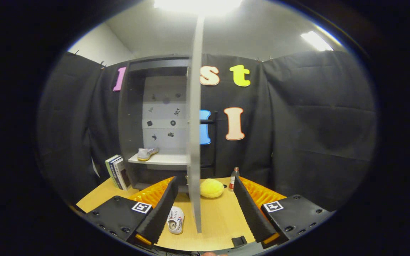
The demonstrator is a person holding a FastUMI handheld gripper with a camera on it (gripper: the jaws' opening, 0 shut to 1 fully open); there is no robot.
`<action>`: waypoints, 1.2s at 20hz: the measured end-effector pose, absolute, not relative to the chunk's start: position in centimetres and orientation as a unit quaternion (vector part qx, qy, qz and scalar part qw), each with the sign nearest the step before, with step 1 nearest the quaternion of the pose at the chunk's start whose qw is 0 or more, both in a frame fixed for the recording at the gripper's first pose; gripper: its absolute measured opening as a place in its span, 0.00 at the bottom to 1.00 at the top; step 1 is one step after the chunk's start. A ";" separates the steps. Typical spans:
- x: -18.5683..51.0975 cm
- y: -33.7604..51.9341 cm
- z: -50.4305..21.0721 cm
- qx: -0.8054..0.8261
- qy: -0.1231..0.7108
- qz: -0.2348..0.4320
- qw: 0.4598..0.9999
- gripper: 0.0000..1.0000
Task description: Open the shoe cabinet door, grab the shoes and put them into the shoe cabinet, then close the shoe cabinet door.
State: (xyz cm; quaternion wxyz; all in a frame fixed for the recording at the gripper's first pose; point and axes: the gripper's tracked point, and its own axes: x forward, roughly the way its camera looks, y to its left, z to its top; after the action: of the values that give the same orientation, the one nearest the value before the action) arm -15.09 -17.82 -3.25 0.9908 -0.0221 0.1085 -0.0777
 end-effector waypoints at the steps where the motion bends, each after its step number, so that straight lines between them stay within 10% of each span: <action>1: -15.3 -16.4 -3.8 -0.025 0.113 -0.062 0.991 0.98; 9: -12.7 -6.0 -7.6 -0.026 0.153 0.073 0.985 0.98; 24: -6.7 -0.9 -23.5 -0.035 0.325 0.130 0.936 0.99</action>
State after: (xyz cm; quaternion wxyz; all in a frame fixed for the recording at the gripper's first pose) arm -6.74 -0.93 -23.50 0.9360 -0.0353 0.3251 0.1299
